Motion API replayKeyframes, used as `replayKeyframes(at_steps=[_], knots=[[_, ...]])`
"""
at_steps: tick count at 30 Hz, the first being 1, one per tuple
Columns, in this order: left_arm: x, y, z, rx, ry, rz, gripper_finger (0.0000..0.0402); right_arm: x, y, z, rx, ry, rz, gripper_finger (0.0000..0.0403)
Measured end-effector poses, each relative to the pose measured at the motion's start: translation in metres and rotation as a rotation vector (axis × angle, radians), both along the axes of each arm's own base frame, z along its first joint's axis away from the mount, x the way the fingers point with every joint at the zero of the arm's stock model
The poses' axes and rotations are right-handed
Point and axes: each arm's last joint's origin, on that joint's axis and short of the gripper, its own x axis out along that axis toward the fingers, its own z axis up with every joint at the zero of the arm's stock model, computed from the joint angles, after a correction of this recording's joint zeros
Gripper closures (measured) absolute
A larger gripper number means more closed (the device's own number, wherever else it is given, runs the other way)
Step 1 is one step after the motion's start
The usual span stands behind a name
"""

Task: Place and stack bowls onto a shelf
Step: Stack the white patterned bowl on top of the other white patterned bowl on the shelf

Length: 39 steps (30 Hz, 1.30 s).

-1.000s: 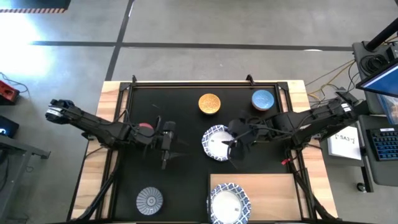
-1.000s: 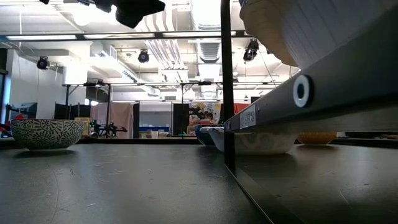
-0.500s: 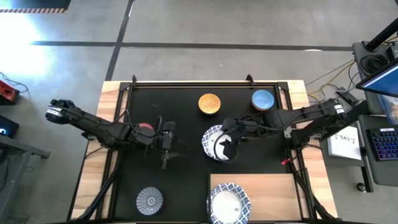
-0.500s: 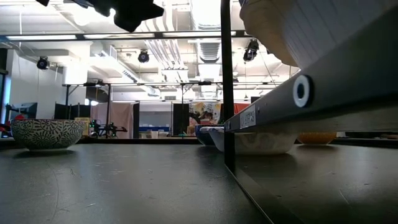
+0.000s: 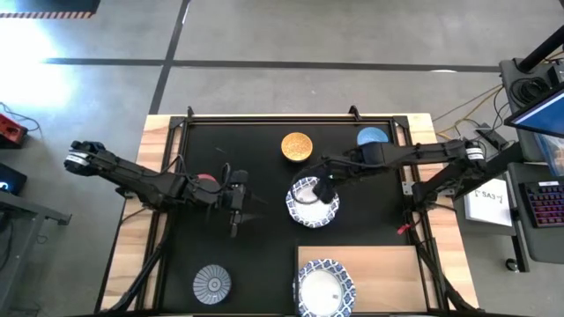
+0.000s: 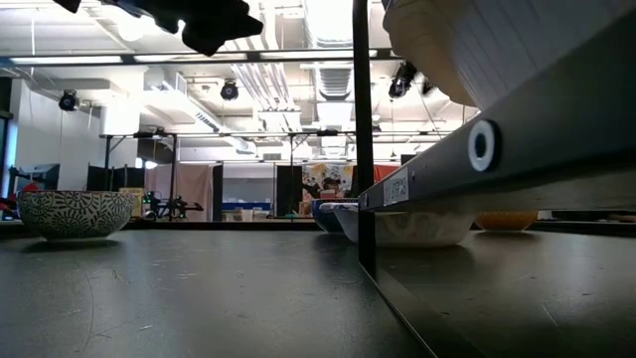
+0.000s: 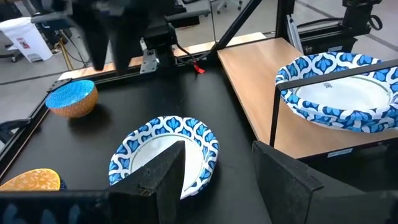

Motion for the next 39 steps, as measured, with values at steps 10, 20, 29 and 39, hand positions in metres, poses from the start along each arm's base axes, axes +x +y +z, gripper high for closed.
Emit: replayKeyframes(at_steps=[10,20,29,39], knots=[[-0.003,-0.001,-0.007,-0.046,0.067,-0.061,0.0232,-0.011,-0.029,-0.052,0.156,0.126,-0.122,0.0181],[-0.006,0.000,-0.007,-0.055,0.087,-0.078,0.0232,-0.017,-0.030,-0.099,0.263,0.122,-0.174,0.0181],[-0.006,0.001,-0.008,-0.042,0.092,-0.078,0.0232,-0.021,-0.029,-0.128,0.270,0.076,-0.187,0.0181],[-0.006,0.005,-0.008,-0.037,0.096,-0.067,0.0232,-0.023,-0.029,-0.143,0.273,0.021,-0.194,0.0198]])
